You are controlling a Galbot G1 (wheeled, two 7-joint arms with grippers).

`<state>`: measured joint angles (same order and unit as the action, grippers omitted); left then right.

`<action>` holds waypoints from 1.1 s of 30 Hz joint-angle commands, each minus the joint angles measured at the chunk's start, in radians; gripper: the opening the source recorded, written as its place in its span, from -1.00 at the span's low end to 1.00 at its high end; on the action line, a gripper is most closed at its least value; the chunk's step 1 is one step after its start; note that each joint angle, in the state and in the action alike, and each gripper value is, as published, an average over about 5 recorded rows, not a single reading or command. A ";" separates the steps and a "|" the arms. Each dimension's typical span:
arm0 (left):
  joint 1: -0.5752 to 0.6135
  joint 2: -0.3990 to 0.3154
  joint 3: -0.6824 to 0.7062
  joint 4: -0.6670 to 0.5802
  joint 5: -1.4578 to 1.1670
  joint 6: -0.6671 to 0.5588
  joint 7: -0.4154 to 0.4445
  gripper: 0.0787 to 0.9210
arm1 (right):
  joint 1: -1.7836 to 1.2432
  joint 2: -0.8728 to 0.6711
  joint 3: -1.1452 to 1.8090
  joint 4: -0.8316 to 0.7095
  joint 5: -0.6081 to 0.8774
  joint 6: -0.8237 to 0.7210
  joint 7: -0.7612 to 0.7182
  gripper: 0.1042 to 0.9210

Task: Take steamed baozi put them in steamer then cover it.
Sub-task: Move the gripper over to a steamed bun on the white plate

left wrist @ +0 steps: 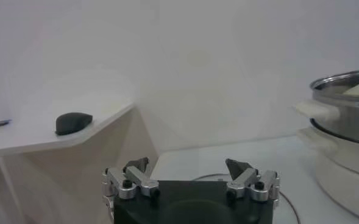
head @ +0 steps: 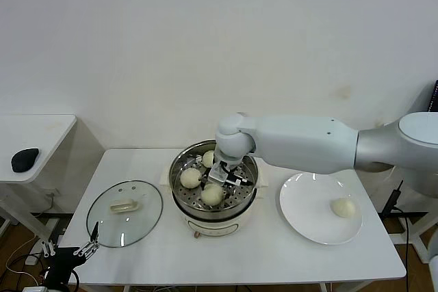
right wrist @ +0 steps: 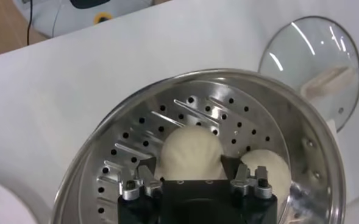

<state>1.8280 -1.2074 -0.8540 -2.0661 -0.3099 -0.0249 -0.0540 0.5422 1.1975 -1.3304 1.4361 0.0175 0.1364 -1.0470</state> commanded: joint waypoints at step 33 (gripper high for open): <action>-0.042 0.046 0.017 0.028 -0.017 -0.003 0.010 0.77 | -0.434 -0.810 0.486 0.098 -0.100 -0.375 -0.104 0.76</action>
<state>1.7855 -1.1625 -0.8380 -2.0434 -0.3278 -0.0267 -0.0438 0.4110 0.5767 -1.0754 1.5538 0.0372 -0.2103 -1.1350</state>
